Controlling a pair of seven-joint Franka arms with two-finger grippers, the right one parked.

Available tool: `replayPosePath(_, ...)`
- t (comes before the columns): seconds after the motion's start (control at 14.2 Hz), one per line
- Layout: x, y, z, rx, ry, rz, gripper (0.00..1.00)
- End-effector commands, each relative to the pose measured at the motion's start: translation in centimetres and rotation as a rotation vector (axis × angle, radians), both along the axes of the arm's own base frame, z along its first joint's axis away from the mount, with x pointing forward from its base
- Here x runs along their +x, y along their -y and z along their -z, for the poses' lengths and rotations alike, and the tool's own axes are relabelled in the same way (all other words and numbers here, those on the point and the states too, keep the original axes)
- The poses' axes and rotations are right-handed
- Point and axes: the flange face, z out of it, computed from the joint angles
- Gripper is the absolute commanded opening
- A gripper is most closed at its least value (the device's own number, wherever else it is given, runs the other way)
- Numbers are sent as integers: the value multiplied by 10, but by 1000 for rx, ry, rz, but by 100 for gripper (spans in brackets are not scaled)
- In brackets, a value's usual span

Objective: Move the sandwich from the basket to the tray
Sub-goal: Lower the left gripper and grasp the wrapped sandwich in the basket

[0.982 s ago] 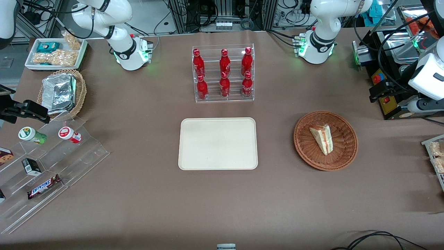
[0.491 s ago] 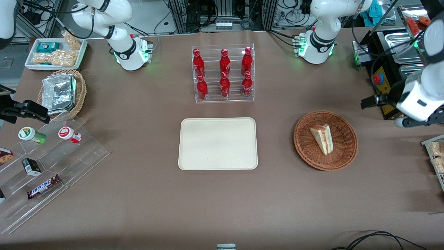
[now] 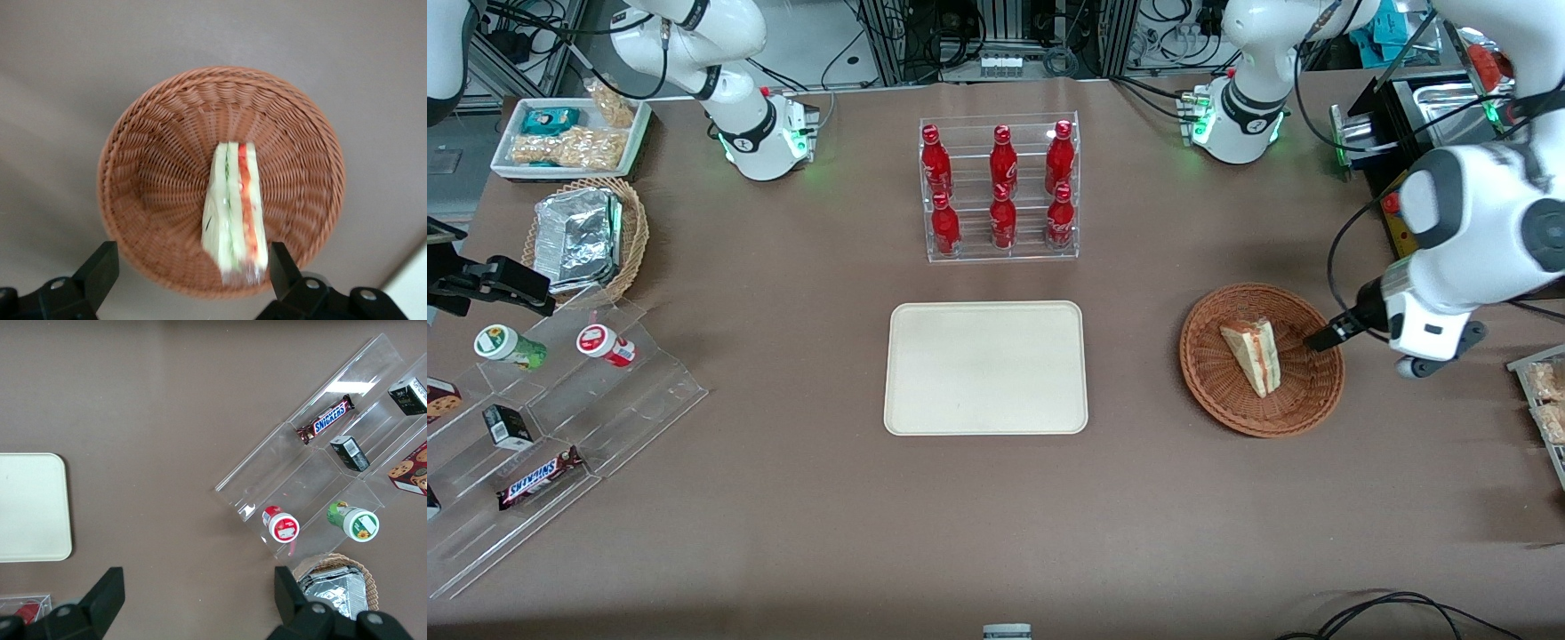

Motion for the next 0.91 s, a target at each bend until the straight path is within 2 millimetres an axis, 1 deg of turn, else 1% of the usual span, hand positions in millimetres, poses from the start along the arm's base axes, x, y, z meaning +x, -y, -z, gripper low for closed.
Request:
replayPosePath(0.0,-8,4,25,-3,29,-125,100)
replayPosePath(0.07,-8,8,34,-4,27,-142,100)
replayPosePath(0.28,-5,45,68,-9,49,-179,100)
replayPosePath(0.35,-7,60,78,-12,65,-193,100)
replayPosePath(0.42,-7,66,92,-16,83,-202,100)
replayPosePath(0.56,-5,67,114,-23,101,-210,100)
replayPosePath(0.77,-10,67,123,-20,83,-208,100)
replayPosePath(0.84,-12,66,132,-18,68,-206,100)
